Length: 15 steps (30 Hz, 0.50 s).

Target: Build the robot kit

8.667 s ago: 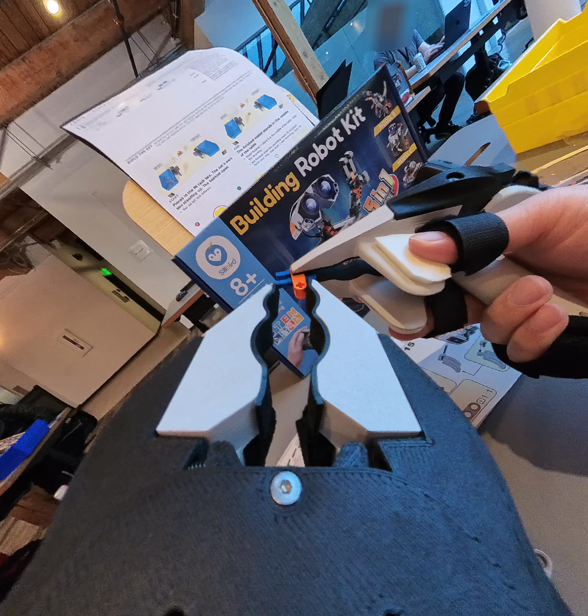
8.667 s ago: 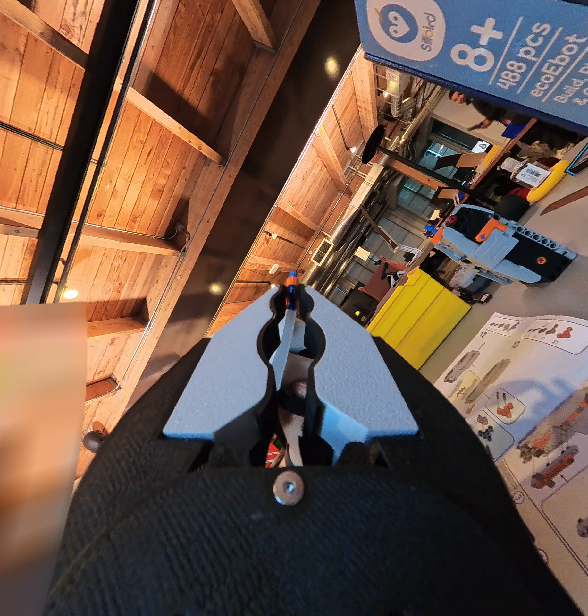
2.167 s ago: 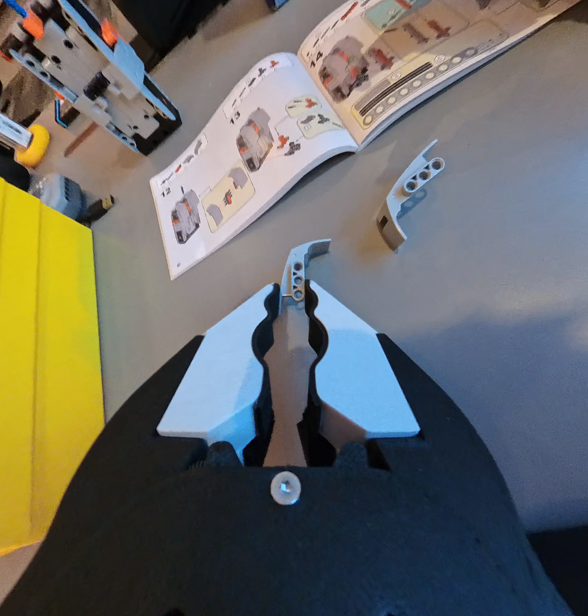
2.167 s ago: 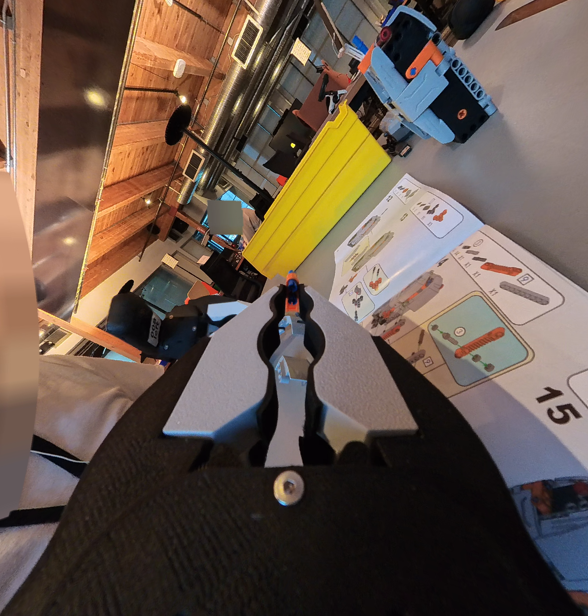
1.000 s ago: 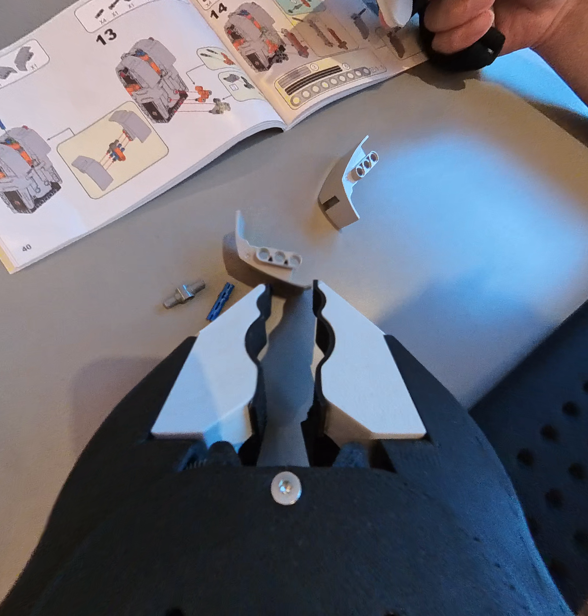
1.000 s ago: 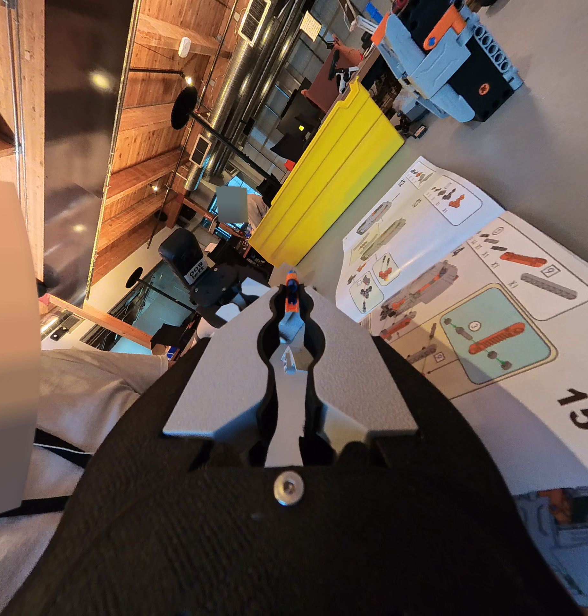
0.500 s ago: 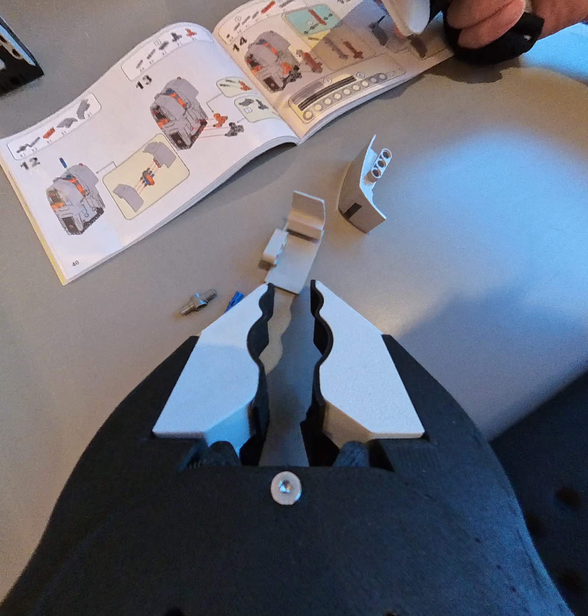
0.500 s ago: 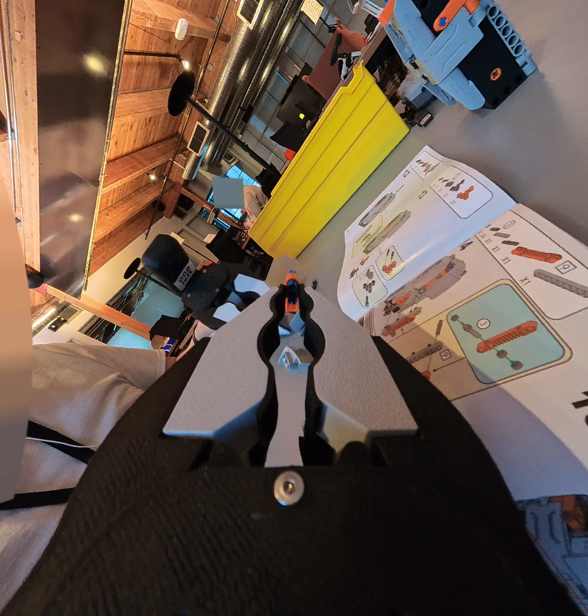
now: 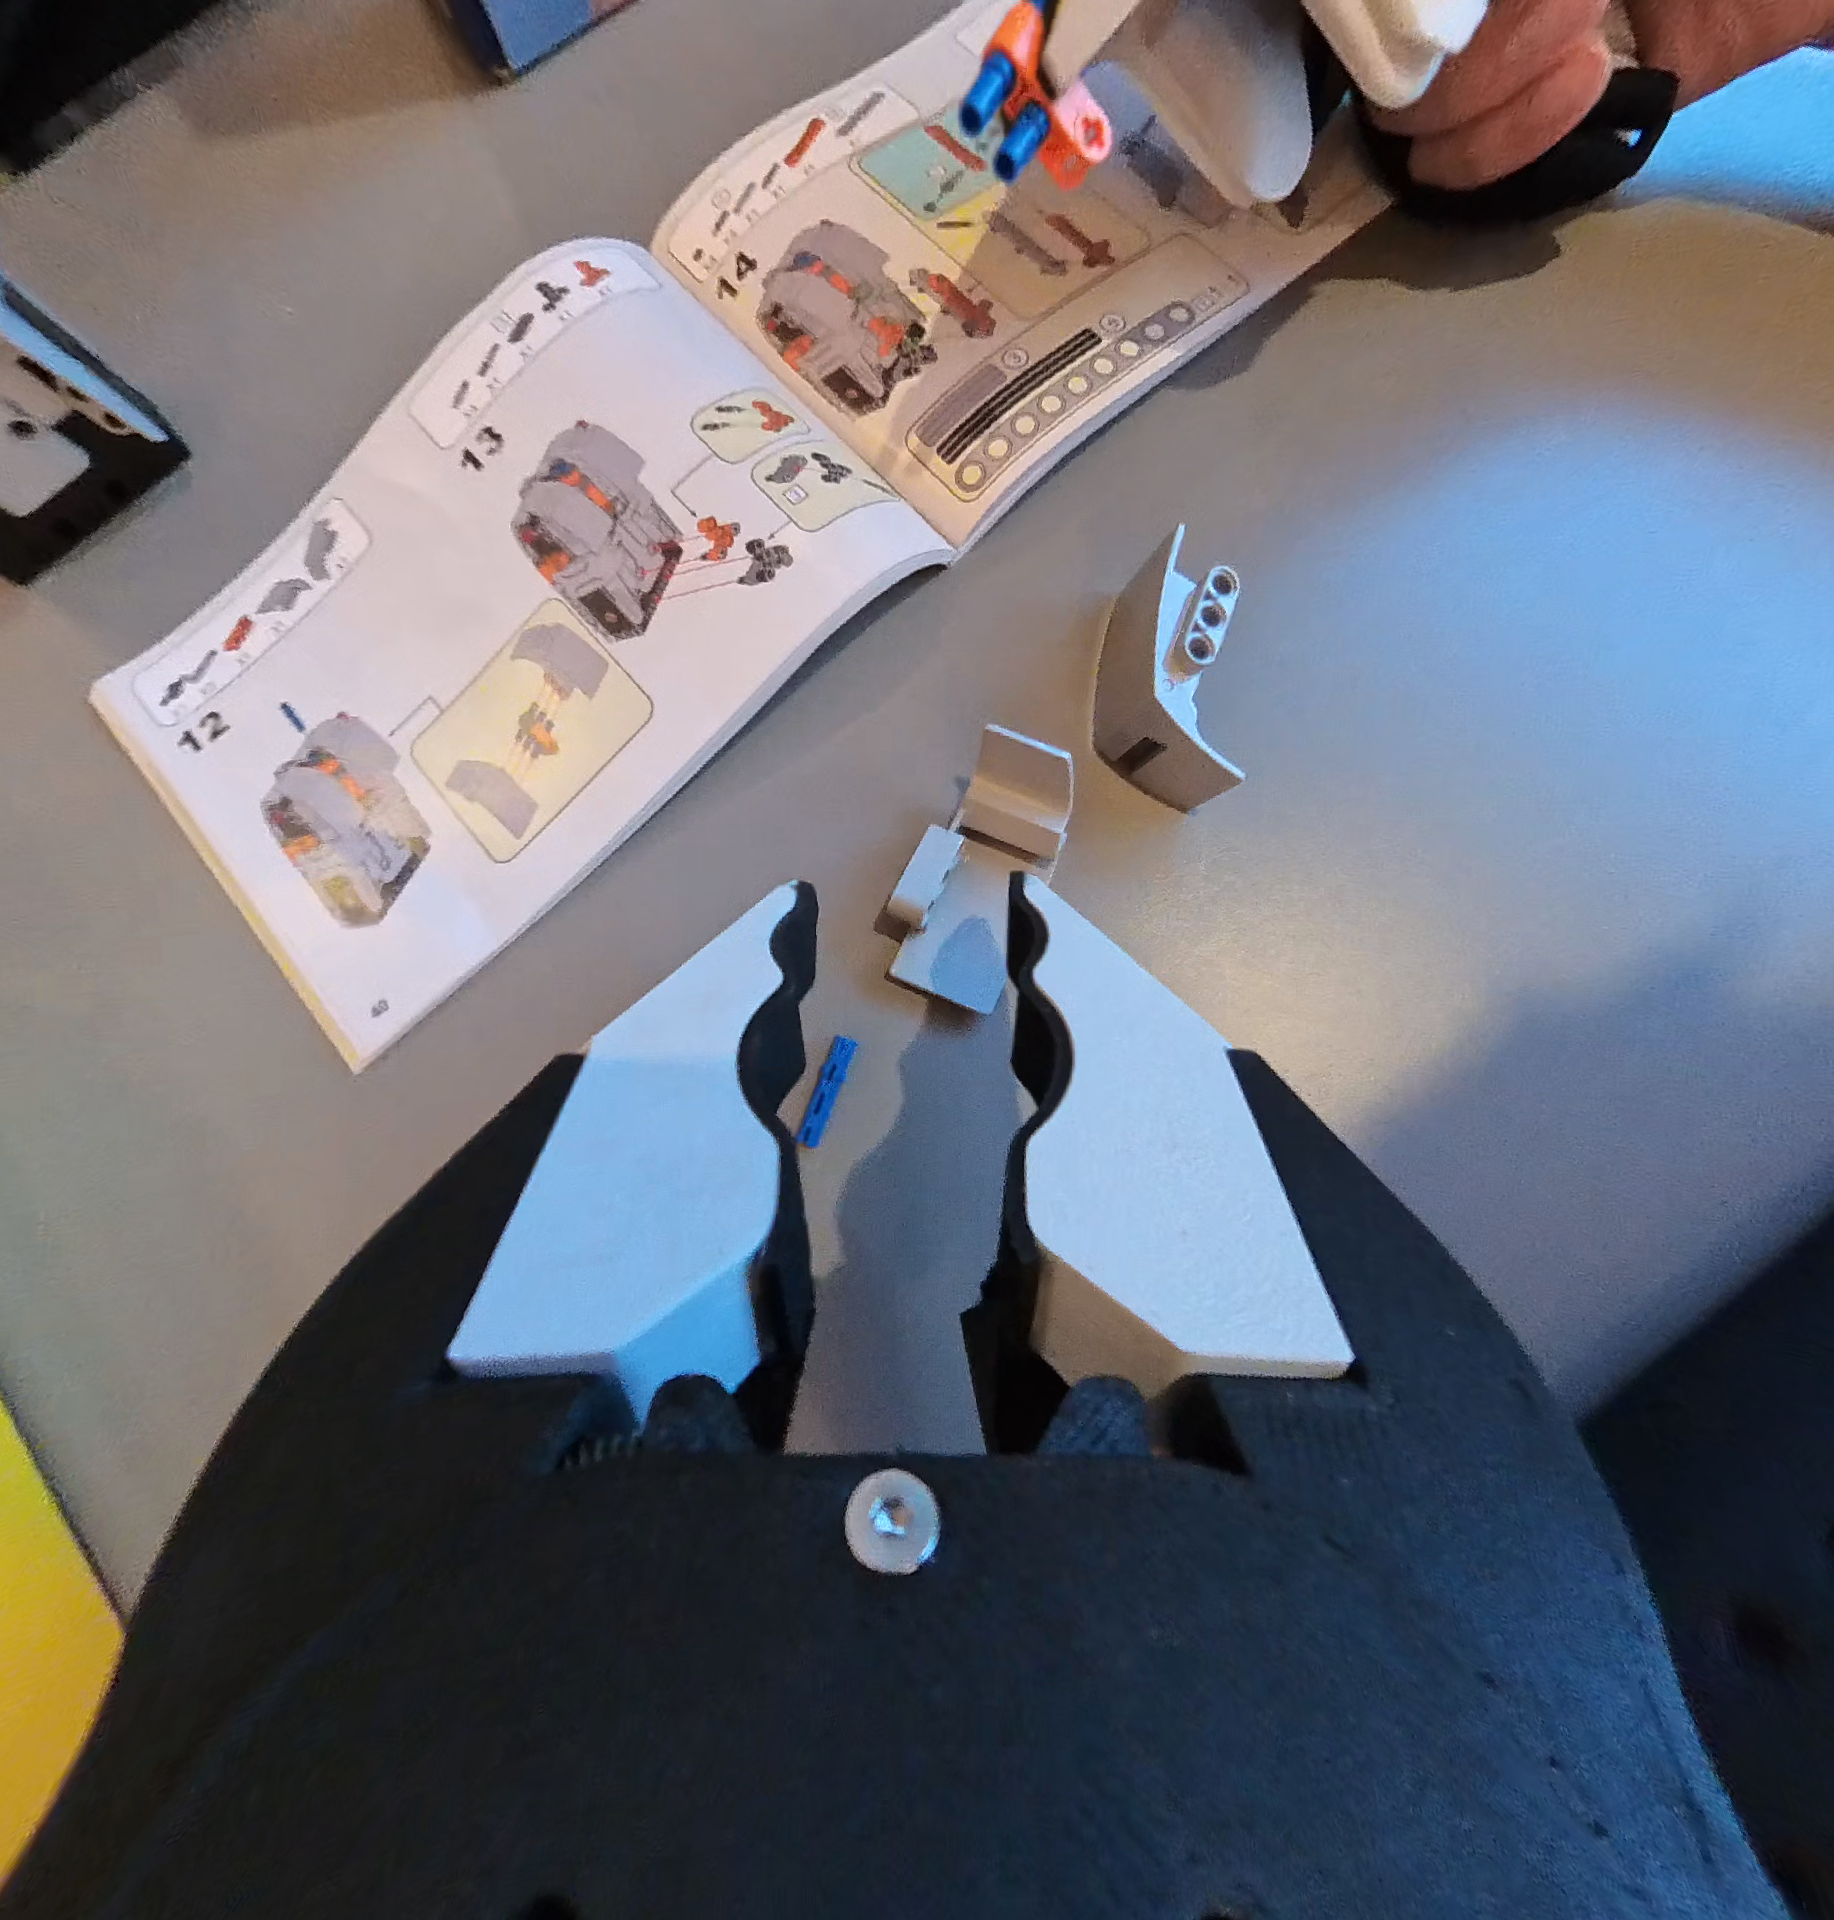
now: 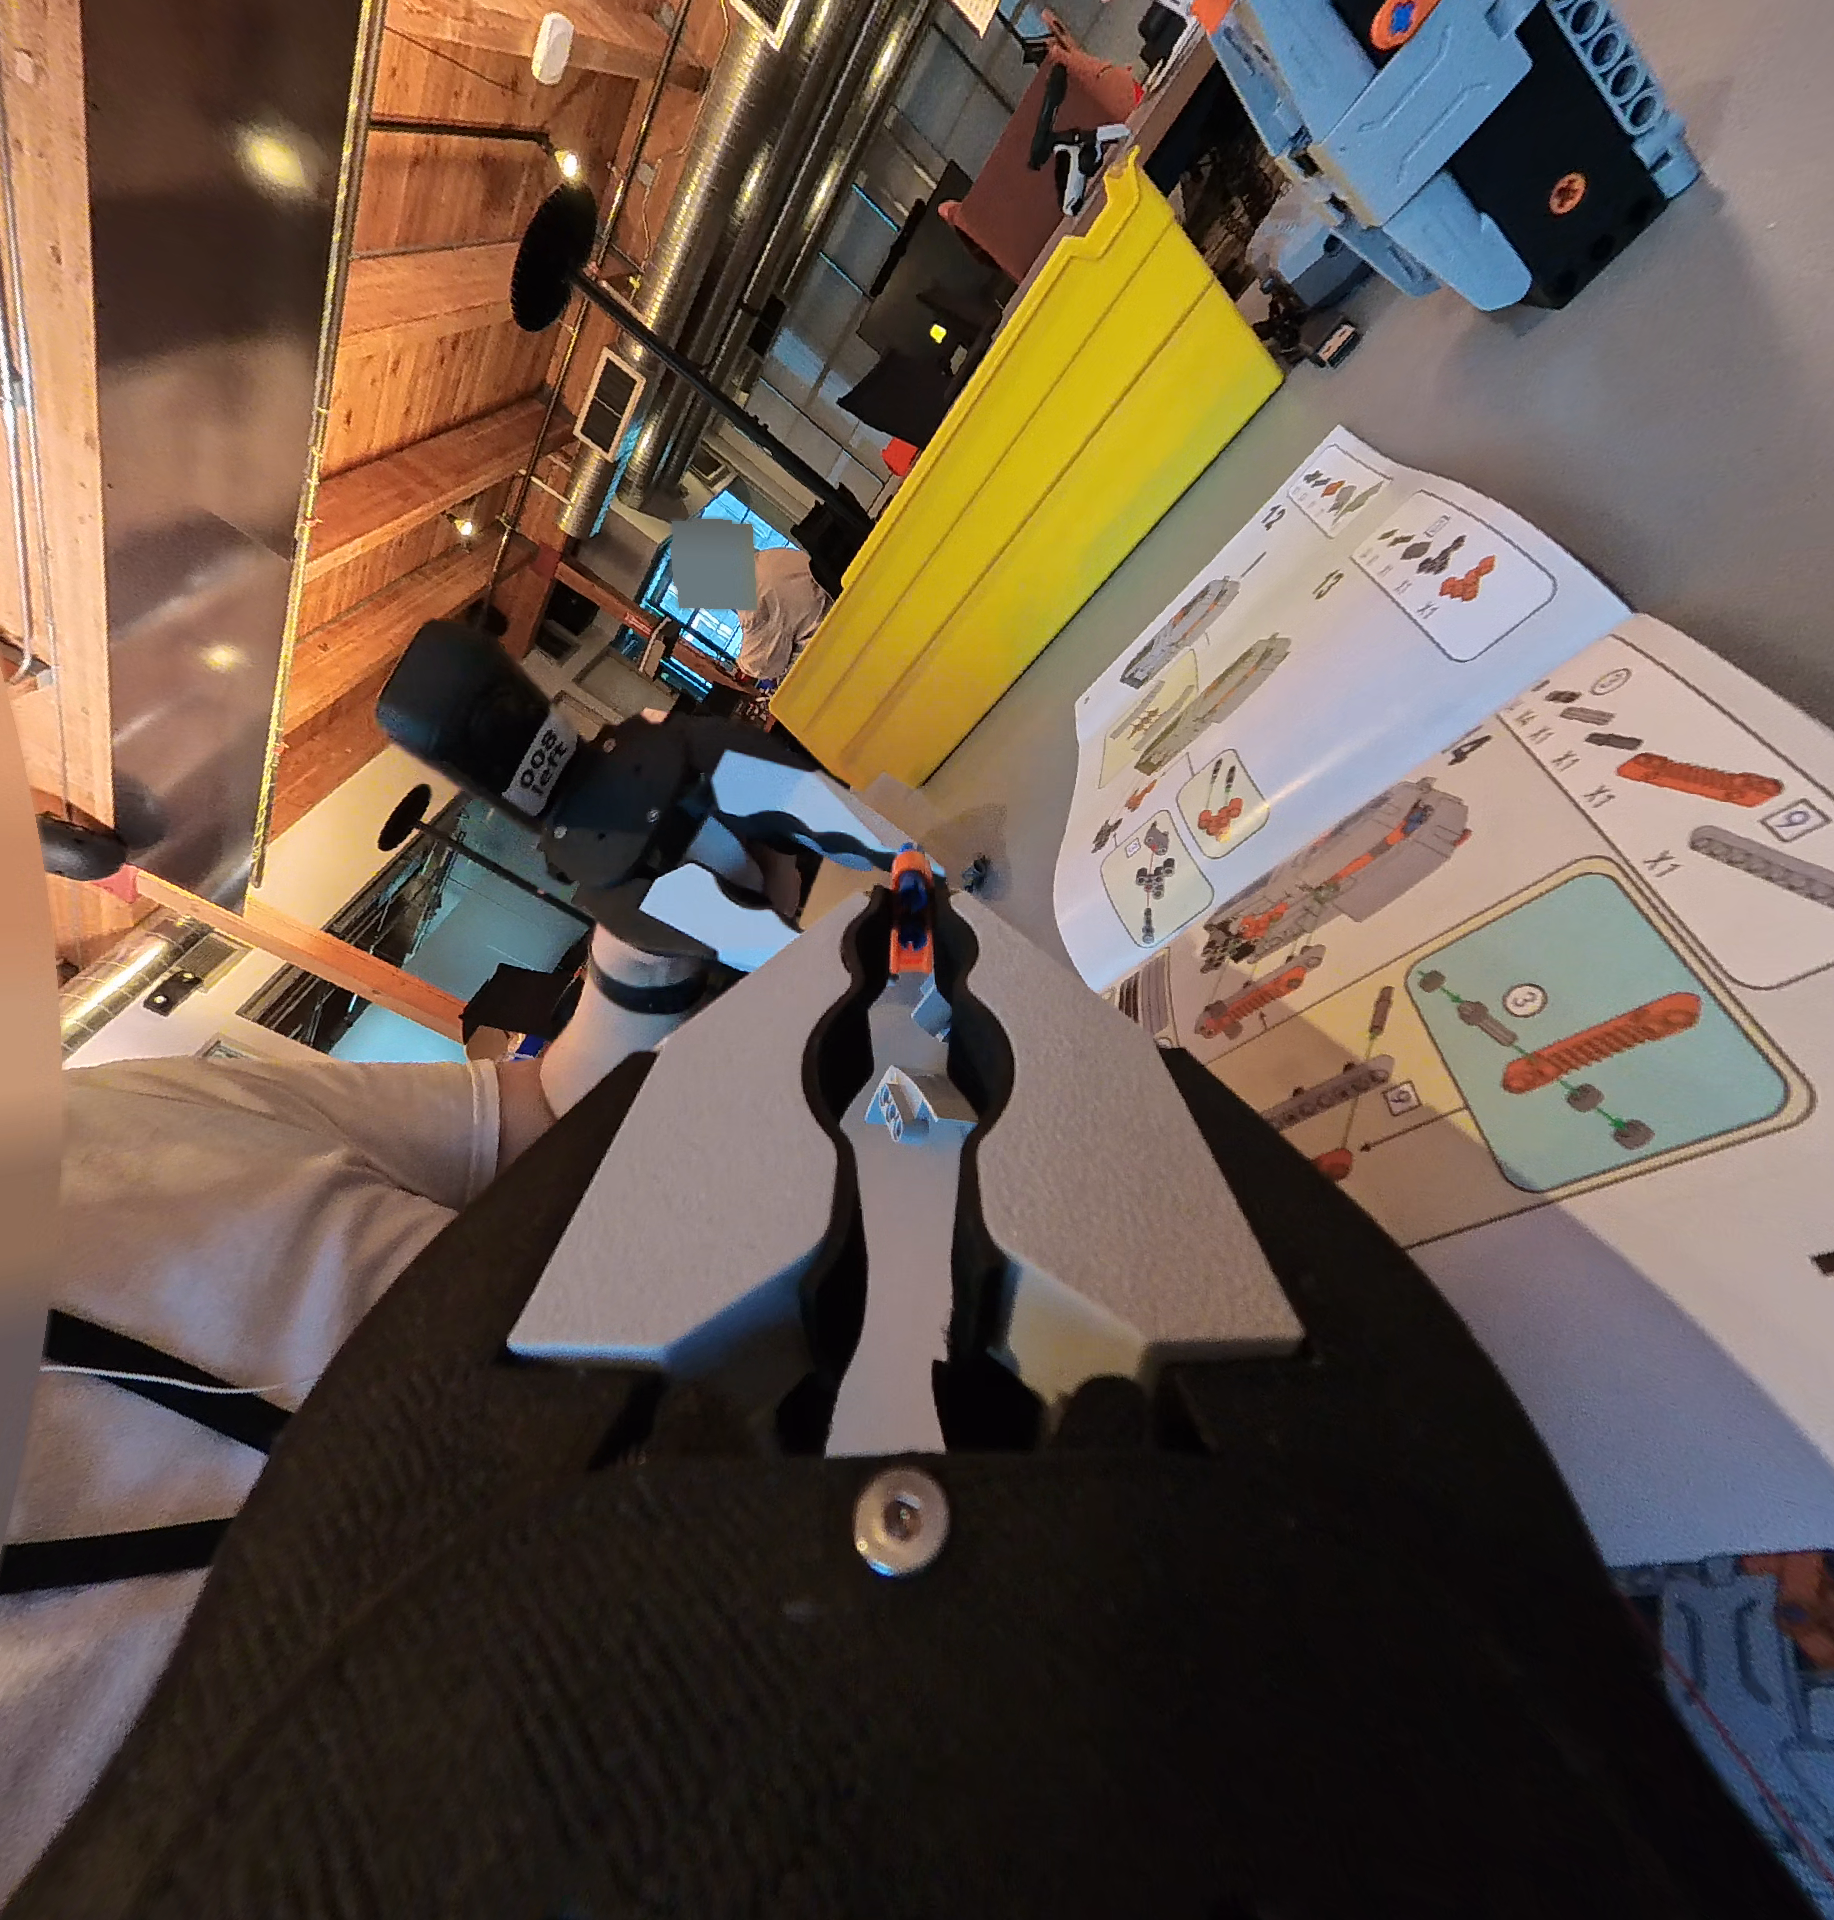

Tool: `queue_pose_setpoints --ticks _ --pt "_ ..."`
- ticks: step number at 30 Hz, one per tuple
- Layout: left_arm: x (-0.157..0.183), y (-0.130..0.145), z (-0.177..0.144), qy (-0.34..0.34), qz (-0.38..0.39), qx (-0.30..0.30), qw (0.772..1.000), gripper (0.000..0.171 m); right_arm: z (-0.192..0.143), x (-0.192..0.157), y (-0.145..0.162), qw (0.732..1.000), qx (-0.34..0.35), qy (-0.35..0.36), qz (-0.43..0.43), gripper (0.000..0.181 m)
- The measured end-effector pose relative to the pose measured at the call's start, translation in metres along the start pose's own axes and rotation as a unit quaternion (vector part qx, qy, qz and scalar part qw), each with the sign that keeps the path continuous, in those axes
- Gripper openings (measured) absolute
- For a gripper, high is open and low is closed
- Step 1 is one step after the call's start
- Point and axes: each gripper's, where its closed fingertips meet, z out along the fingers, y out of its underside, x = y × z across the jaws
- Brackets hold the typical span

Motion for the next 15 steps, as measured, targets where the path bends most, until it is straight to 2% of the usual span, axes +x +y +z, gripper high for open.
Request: queue_pose_setpoints --ticks 4,6,8,10,12,13,15 --pt "0.006 0.011 0.013 0.046 -0.022 -0.037 0.998 0.030 0.001 -0.001 0.003 1.000 -0.008 0.001 -0.003 0.005" --pt "0.007 0.013 0.016 0.042 -0.012 -0.036 0.998 0.006 0.002 -0.001 0.004 1.000 -0.012 0.001 -0.003 0.005" --pt "-0.002 0.010 0.012 -0.003 -0.008 -0.026 1.000 0.005 0.002 0.000 0.004 1.000 -0.013 0.003 -0.003 0.006" --pt "-0.022 0.003 -0.002 -0.099 0.012 -0.009 0.995 0.006 0.003 0.000 0.005 1.000 -0.015 0.013 0.000 0.006" --pt "-0.040 -0.006 -0.026 -0.224 0.071 0.007 0.972 0.006 0.008 -0.001 0.009 0.999 -0.021 0.036 0.020 0.005" --pt "-0.044 -0.008 -0.038 -0.290 0.117 0.003 0.950 0.005 0.013 -0.007 0.010 0.998 -0.021 0.043 0.036 0.006" --pt "-0.048 -0.010 -0.060 -0.421 0.239 -0.028 0.874 0.005 0.027 -0.027 0.016 0.998 -0.031 0.043 0.046 0.006"
